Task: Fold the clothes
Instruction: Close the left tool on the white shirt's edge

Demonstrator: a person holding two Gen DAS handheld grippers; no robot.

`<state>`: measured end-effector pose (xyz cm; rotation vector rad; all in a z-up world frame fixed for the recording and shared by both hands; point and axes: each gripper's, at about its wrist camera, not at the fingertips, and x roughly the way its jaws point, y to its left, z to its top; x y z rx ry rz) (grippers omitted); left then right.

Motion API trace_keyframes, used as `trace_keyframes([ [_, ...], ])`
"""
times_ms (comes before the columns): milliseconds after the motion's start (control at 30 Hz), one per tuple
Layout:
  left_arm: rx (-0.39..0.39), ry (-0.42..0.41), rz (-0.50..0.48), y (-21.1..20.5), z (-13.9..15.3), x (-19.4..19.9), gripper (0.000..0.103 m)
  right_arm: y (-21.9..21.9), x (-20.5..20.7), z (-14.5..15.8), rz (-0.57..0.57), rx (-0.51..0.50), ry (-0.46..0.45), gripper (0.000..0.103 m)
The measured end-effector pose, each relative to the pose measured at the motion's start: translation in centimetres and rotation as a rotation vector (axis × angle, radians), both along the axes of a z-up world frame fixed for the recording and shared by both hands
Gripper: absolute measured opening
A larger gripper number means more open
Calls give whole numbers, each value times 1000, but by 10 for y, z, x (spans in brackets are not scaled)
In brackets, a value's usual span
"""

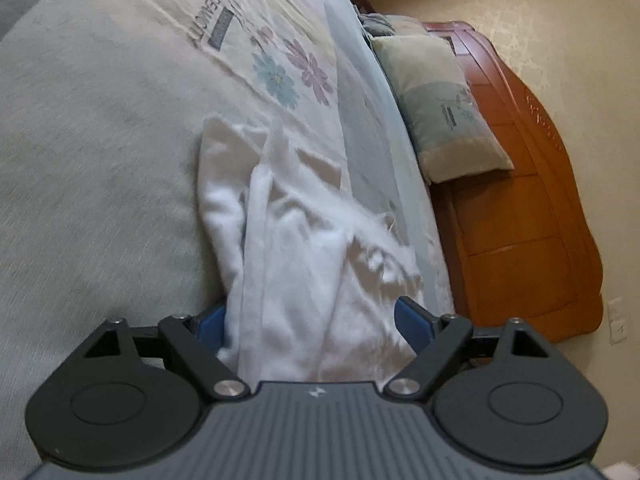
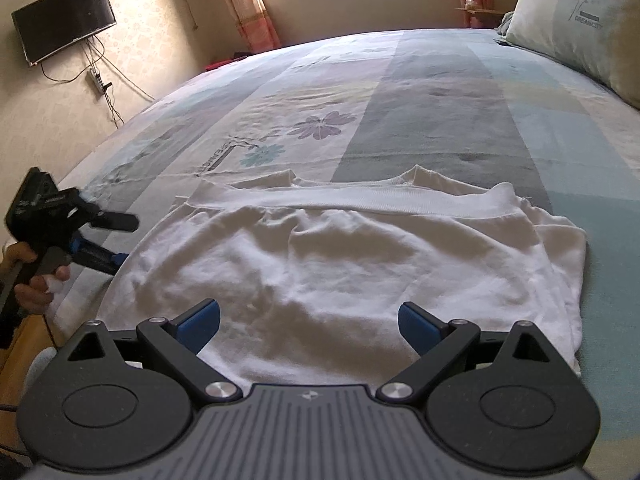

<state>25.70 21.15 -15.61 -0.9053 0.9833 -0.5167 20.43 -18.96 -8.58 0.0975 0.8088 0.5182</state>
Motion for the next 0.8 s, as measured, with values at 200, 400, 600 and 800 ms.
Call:
trace_keyframes([
  [200, 17, -9, -7, -12, 0, 14, 85, -2, -3, 10, -2, 9, -28, 99],
  [400, -3, -11, -49, -9, -2, -13, 85, -3, -2, 10, 9, 30, -21, 99],
  [600, 47, -33, -97, -28, 0, 25, 85, 1, 0, 10, 12, 54, -18, 99],
  [800, 61, -21, -97, -14, -6, 15, 56, 0, 1, 7, 14, 75, -4, 99],
])
